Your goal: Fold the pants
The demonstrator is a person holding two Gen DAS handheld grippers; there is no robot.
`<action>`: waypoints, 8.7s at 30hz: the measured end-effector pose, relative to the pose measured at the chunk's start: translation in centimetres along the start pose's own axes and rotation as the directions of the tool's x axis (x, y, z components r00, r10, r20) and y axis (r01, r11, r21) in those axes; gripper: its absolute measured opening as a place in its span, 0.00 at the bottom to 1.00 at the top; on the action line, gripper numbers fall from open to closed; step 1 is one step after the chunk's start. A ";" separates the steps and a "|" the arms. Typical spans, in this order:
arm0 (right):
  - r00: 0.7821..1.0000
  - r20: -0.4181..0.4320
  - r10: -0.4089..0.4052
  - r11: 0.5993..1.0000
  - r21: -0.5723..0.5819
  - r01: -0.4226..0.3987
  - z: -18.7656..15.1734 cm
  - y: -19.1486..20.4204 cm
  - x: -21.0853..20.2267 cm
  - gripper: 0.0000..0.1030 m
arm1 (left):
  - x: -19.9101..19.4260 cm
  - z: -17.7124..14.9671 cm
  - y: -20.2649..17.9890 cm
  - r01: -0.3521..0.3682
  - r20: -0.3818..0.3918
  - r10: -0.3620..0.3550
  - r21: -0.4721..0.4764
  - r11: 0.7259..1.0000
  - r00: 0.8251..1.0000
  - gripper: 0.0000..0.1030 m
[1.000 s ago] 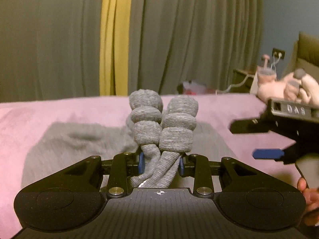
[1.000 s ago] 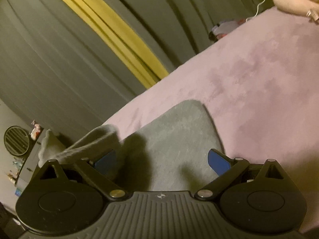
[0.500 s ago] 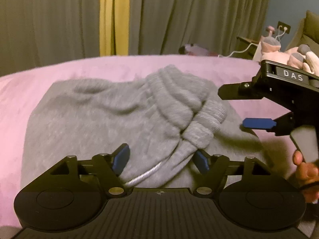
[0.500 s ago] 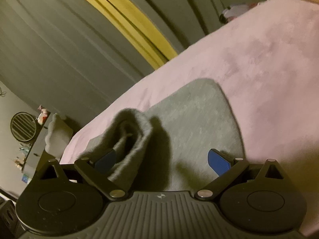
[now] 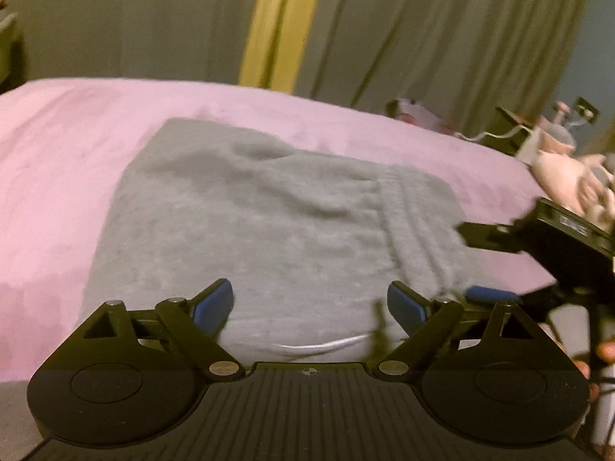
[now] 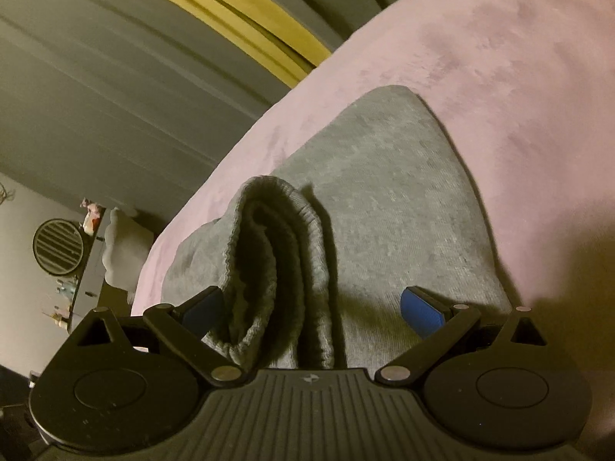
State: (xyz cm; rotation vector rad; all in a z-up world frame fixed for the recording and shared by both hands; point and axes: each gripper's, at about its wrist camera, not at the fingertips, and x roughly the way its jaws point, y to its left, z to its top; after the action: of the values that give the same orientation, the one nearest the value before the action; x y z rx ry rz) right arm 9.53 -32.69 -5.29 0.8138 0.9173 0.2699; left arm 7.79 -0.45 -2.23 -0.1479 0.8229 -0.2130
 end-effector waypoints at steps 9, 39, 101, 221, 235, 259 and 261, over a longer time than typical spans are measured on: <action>0.998 -0.040 -0.043 0.999 -0.015 0.042 -0.1 0.3 0.1 0.96 | -0.8 0.8 5.2 -0.079 -0.010 0.079 -0.170 0.982 0.997 0.91; 0.964 -0.239 0.120 0.992 0.078 -0.104 1.0 1.5 5.5 0.90 | 1.9 0.0 14.0 -0.051 -0.025 0.045 -0.519 0.853 0.999 0.92; 0.993 -0.009 -0.115 0.991 -0.064 0.114 2.4 1.2 -0.3 0.77 | 1.6 -0.2 13.9 0.075 0.097 -0.028 -0.521 0.850 0.995 0.93; 0.940 0.136 -0.313 0.919 -0.207 0.335 2.5 0.8 0.4 0.96 | 7.2 3.5 6.8 -0.058 -0.072 0.052 -0.094 0.994 0.996 0.94; 0.877 0.165 -0.452 0.804 -0.350 0.480 -0.8 3.3 0.4 0.96 | 3.1 1.9 5.6 -0.137 0.013 0.140 -0.107 0.985 0.990 0.95; 0.816 0.182 -0.549 0.631 -0.550 0.547 -9.7 7.8 3.3 0.96 | 2.4 -3.3 -0.7 -0.181 -0.157 0.191 0.080 0.980 0.969 0.96; 0.808 0.190 -0.558 0.613 -0.563 0.555 -9.5 7.8 3.8 0.96 | 2.5 -3.3 -0.9 -0.189 -0.159 0.203 0.097 0.977 0.966 0.96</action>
State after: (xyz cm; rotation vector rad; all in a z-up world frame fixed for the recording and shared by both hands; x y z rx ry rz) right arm 5.22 -20.56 -5.16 -0.0923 0.9692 -0.0051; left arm 6.86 -2.06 -6.05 0.0294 0.9897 -0.0719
